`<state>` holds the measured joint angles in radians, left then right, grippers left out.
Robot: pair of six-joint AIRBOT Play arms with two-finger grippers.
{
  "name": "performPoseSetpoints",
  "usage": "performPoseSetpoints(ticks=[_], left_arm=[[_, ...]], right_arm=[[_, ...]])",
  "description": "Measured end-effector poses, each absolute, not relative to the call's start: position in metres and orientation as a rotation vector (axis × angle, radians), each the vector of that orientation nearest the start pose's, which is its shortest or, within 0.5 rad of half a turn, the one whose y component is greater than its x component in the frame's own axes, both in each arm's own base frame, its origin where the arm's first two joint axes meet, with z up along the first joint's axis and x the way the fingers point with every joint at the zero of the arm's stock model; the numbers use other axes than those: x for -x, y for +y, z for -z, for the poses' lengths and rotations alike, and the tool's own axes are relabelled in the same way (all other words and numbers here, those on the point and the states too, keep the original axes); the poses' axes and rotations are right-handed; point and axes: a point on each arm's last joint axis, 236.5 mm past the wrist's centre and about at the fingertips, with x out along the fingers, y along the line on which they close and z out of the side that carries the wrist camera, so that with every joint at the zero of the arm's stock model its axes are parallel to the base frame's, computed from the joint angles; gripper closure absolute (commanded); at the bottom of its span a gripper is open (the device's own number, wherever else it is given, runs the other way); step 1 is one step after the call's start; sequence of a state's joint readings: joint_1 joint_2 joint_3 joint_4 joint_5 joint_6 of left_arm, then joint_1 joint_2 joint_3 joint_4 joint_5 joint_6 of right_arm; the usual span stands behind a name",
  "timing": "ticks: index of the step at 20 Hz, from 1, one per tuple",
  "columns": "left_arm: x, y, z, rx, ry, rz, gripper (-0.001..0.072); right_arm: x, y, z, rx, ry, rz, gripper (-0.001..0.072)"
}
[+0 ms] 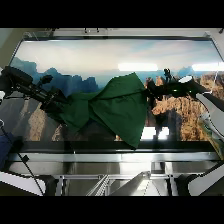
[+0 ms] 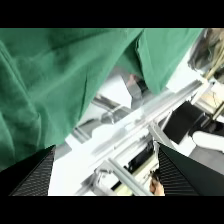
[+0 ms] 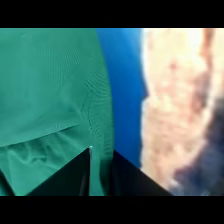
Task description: Fold the shirts.
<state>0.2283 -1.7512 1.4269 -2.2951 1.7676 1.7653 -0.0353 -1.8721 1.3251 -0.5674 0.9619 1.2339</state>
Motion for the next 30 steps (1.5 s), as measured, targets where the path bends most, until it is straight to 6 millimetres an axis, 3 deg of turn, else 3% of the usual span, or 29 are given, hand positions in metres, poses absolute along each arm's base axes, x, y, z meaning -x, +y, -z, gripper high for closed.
performPoseSetpoints(ticks=[2,8,14,18,19,21,22,23,26,30], left_arm=[[-0.348,-0.075,0.01,0.729,1.788,0.605,0.0009],[-0.37,-0.059,0.008,0.745,1.683,0.527,0.001],[-0.348,-0.043,0.013,0.681,1.778,0.492,0.001],[-0.344,-0.04,0.017,0.638,1.804,0.463,0.0013],[-0.346,-0.044,0.019,0.625,1.797,0.464,0.0103],[-0.349,-0.053,0.021,0.596,1.791,0.47,0.0406],[-0.35,-0.058,0.023,0.581,1.79,0.478,0.0643],[-0.351,-0.064,0.025,0.562,1.79,0.49,0.0688],[-0.351,-0.074,0.026,0.526,1.788,0.516,0.0687],[-0.355,-0.076,0.005,0.477,1.707,0.533,0.0687]], right_arm=[[-0.486,0.148,0.1,-0.814,1.262,-0.42,0.0692],[-0.485,0.15,0.099,-0.818,1.263,-0.429,0.0693],[-0.485,0.151,0.098,-0.815,1.262,-0.436,0.0694],[-0.485,0.151,0.098,-0.811,1.261,-0.439,0.0694],[-0.485,0.151,0.098,-0.81,1.261,-0.44,0.0693],[-0.485,0.151,0.098,-0.809,1.26,-0.441,0.0694],[-0.485,0.151,0.098,-0.808,1.26,-0.441,0.0694],[-0.485,0.151,0.098,-0.808,1.26,-0.441,0.0693],[-0.485,0.151,0.098,-0.808,1.26,-0.441,0.0694],[-0.481,0.154,0.093,-0.802,1.267,-0.469,0.0698]])
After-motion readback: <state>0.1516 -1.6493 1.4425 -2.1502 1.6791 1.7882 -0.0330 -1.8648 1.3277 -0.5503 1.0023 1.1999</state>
